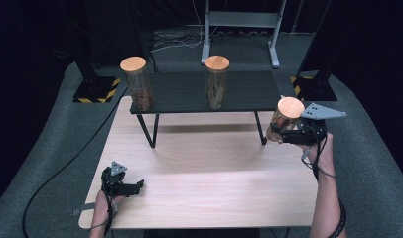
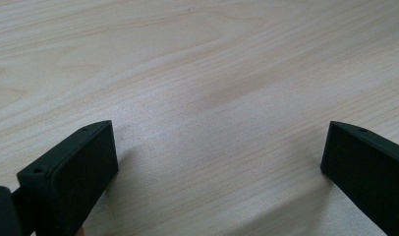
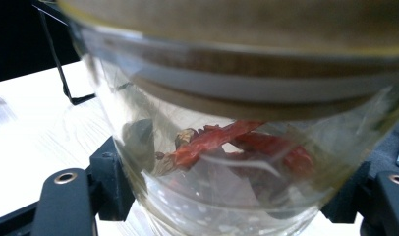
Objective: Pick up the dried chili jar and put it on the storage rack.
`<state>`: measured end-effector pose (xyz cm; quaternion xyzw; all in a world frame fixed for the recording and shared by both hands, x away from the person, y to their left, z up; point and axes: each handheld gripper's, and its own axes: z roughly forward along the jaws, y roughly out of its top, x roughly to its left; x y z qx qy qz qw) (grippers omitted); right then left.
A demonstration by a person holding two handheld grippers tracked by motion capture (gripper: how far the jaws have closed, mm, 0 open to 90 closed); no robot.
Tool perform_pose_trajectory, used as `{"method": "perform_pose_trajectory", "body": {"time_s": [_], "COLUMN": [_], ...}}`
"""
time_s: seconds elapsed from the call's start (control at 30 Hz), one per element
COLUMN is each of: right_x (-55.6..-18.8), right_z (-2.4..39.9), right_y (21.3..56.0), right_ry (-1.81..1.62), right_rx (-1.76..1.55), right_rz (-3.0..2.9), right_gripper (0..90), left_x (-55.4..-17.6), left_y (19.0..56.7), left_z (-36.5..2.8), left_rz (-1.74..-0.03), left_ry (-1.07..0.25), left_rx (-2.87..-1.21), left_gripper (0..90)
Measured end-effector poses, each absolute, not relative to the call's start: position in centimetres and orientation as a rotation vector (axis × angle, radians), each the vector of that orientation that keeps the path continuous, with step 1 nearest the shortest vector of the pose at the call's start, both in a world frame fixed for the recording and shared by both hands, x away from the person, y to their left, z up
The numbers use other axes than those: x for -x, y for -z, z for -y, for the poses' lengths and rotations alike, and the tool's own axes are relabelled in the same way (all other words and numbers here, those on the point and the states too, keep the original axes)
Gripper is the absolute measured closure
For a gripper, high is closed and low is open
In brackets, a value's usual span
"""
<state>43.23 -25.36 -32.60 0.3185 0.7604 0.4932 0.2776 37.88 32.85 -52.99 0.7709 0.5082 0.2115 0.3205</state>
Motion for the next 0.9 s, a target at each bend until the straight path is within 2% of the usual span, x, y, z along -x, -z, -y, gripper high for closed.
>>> {"method": "perform_pose_trajectory", "body": {"time_s": [0.9], "right_x": [-44.4], "right_z": [24.3], "right_y": [27.9], "right_ry": [-1.335], "right_rx": [-0.811], "right_rz": [-2.031], "right_gripper": [24.5], "left_x": [-37.9], "left_y": [53.0], "left_z": [-32.9], "left_rz": [-1.335], "left_ry": [-0.555], "left_rx": [-2.026], "left_gripper": [0.0]}}
